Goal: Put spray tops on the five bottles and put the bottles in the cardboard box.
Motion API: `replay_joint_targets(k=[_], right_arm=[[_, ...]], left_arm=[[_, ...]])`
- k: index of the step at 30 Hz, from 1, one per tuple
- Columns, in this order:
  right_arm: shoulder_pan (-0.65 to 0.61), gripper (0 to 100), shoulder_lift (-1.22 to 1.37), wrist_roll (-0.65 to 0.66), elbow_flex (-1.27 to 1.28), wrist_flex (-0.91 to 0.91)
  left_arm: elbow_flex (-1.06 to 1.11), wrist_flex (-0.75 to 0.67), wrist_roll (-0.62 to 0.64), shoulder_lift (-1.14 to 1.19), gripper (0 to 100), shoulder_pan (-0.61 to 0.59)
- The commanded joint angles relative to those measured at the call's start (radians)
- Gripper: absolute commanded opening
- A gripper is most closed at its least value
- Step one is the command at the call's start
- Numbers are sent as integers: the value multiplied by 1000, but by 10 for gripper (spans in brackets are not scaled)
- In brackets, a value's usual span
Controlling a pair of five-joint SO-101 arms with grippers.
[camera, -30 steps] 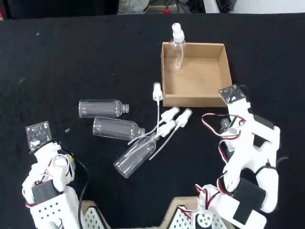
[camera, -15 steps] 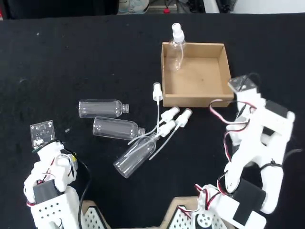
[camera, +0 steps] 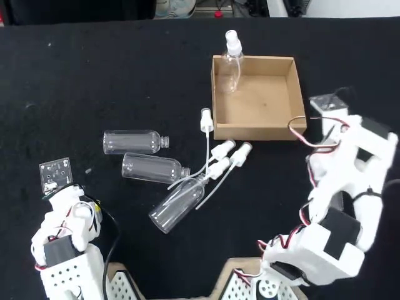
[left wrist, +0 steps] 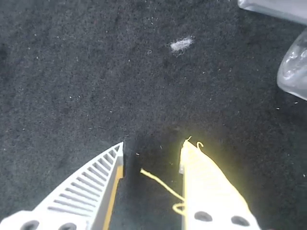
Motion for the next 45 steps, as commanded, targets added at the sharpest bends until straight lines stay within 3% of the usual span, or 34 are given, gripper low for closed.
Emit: replay_joint_targets(k=[1,8,16,23,33,45], right_arm=[[55,234,-47,-3,-76,32],[80,236,-182,-11,19,-40],[75,237,-343,-206,297,-451],[75,237,-328,-399,432,-790],[72,237,-332,-554,521,-802],[74,253,-334,-560,550,-802]], left_arm=[[21,8,-9,-8,191,10],[21,8,-9,-8,191,10],[21,8,-9,-8,191,10],[21,8,-9,-8,191,10],[21,8,-9,-8,190,8],[21,8,-9,-8,191,8]])
